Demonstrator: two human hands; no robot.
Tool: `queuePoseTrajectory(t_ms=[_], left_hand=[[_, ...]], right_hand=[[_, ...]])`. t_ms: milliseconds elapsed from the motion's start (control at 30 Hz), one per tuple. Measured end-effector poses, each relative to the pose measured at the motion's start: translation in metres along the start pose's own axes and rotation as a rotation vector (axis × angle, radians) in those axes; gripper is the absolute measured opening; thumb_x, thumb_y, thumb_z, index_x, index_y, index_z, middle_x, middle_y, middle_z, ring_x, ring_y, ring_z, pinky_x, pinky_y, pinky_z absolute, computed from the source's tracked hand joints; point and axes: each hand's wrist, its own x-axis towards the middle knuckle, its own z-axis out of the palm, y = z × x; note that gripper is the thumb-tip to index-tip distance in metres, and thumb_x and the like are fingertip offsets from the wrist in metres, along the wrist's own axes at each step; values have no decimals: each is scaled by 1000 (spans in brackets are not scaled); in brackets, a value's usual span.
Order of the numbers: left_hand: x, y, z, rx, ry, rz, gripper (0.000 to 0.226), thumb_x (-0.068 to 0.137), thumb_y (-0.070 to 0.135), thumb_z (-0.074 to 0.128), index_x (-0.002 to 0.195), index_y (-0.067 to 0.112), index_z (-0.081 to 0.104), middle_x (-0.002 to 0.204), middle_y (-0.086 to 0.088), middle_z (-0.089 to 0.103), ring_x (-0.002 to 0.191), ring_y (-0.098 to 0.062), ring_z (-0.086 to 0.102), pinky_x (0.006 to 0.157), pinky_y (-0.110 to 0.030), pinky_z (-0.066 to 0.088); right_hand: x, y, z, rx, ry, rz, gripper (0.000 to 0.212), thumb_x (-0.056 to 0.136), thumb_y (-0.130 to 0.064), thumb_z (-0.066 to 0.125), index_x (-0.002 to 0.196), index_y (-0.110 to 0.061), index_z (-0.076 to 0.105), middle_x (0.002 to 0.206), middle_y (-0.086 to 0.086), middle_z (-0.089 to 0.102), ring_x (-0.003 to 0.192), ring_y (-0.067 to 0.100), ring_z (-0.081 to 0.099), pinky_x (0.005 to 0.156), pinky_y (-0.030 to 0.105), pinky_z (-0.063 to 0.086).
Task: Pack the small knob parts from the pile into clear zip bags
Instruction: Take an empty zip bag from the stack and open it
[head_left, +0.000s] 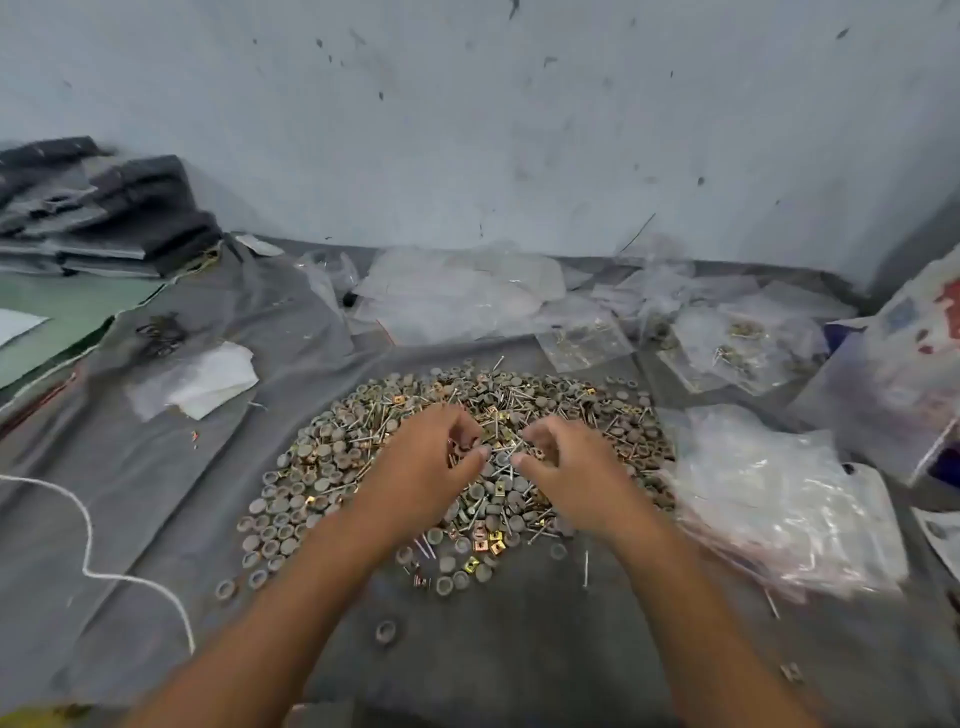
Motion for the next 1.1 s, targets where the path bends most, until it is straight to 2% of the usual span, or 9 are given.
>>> queuePoseTrajectory(t_ms=[100, 200, 300, 400, 567, 700, 833, 967, 1100], left_hand=[[16, -11, 36, 191, -52, -93, 43, 95, 46, 60, 135, 32, 50, 135, 7, 51, 128, -12, 43, 108, -31, 33], [23, -27, 47, 232, -14, -107, 55, 95, 51, 56, 145, 34, 41, 146, 6, 47, 135, -13, 39, 115, -36, 28], [29, -32, 45, 320, 24, -56, 49, 91, 54, 61, 136, 37, 51, 132, 12, 61, 124, -10, 53, 113, -38, 33], [33, -33, 43, 287, 52, -63, 43, 88, 53, 67, 126, 36, 57, 117, 15, 67, 109, -7, 59, 108, -36, 38], [26, -30, 42, 262, 97, -80, 38, 90, 53, 63, 123, 36, 58, 122, 14, 60, 116, -8, 52, 105, -32, 30], [27, -18, 38, 87, 111, -84, 32, 92, 53, 55, 118, 34, 59, 115, 17, 59, 113, -8, 53, 106, -42, 39], [22, -4, 29, -145, 140, -55, 27, 94, 52, 47, 111, 34, 58, 105, 19, 61, 101, -5, 58, 90, -39, 52], [18, 0, 22, -198, 200, -32, 23, 95, 48, 48, 105, 31, 60, 97, 19, 62, 92, 3, 57, 80, -31, 50], [15, -2, 17, -232, 202, -29, 22, 97, 45, 49, 107, 30, 61, 95, 20, 62, 90, 5, 58, 80, -33, 54]], right_hand=[[26, 7, 29, -230, -2, 72, 54, 96, -46, 64, 145, -33, 47, 146, -1, 47, 133, 19, 42, 109, 40, 36], [41, 15, 41, -345, 76, 62, 45, 94, -47, 66, 136, -38, 51, 136, -6, 55, 126, 18, 47, 105, 40, 36], [45, 21, 37, -364, 148, 30, 32, 91, -45, 70, 120, -39, 58, 121, -13, 62, 112, 15, 54, 95, 38, 42], [43, 24, 35, -305, 142, 34, 30, 93, -43, 68, 121, -35, 61, 119, -14, 60, 112, 12, 53, 98, 37, 47], [36, 20, 28, -263, 135, 37, 41, 94, -44, 66, 133, -37, 56, 134, -13, 55, 127, 10, 48, 107, 36, 42], [25, 23, 1, -257, 170, 67, 39, 94, -39, 70, 131, -34, 58, 135, -11, 58, 125, 12, 51, 106, 36, 42], [-11, 44, -58, -413, 169, 302, 47, 84, -37, 82, 127, -35, 63, 132, -3, 64, 120, 22, 56, 100, 40, 48], [-45, 77, -101, -736, 120, 612, 64, 80, -42, 84, 136, -37, 54, 141, 3, 55, 128, 31, 47, 102, 42, 41], [-50, 92, -103, -548, 261, 535, 15, 95, -26, 70, 106, -36, 67, 121, -5, 71, 112, 24, 62, 99, 44, 46]])
